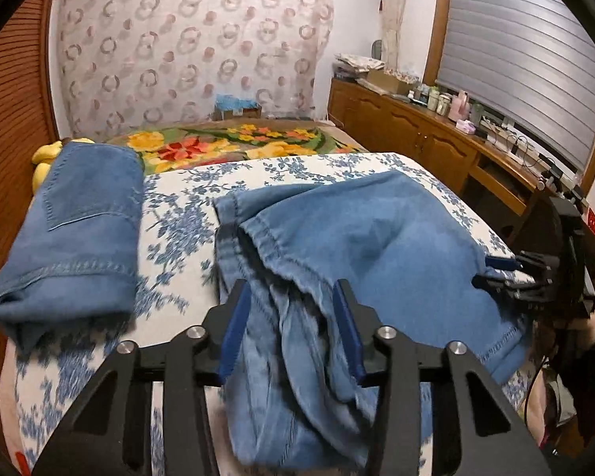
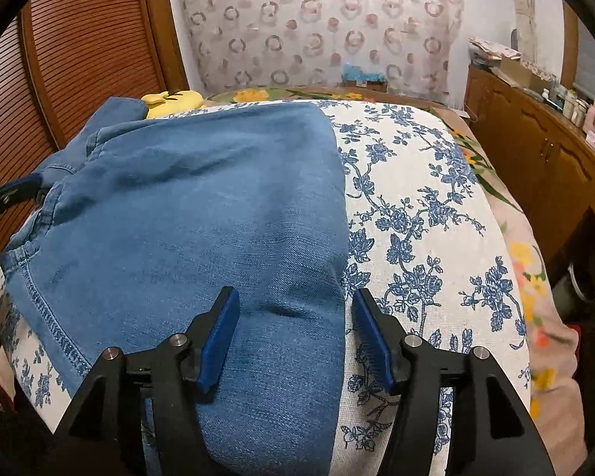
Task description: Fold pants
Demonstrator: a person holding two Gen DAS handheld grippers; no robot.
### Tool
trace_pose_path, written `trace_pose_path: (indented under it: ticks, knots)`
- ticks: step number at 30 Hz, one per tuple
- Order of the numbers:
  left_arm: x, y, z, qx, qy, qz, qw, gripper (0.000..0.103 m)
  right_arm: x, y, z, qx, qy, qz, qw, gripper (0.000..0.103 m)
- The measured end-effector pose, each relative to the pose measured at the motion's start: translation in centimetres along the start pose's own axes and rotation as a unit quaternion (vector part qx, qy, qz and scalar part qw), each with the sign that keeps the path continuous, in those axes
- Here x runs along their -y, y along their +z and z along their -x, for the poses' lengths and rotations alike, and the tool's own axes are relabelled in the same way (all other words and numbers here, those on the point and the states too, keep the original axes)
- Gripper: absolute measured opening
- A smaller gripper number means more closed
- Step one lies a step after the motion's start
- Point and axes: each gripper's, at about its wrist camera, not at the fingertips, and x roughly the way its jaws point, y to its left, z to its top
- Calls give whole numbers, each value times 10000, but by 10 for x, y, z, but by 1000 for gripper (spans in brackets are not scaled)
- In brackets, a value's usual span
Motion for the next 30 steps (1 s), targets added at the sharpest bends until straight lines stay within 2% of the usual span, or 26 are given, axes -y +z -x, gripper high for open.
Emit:
trace_pose_path:
  ticks: [4,12,14,15,16,20,22,30]
  knots:
    - [-4,20,-18,-182,-105,36,9998,38,0,-3,3,33,-18,-16,10000,61]
    - [-14,37,-54,-598,399,59,9974,38,3,-3,6,42,19,-31,10000,61]
    - [-17,36,-61,-699,414,65,9967,38,3,-3,6,50,11,-31,10000,61]
    - [-18,36,-63,-726,346,58,9967,35,3,-3,7,53,15,-29,10000,61]
    - [-18,36,-64,-740,284,43,9968,27,4,-3,7,57,21,-33,10000,61]
    - [-18,40,-60,-607,250,-7,9978,9,5,-4,7,55,32,-34,10000,61]
    - [-16,44,-54,-435,604,-98,9972,8,5,-3,7,55,33,-34,10000,61]
    - [-9,50,-38,-159,656,-205,9975,8,5,-4,7,56,35,-32,10000,61]
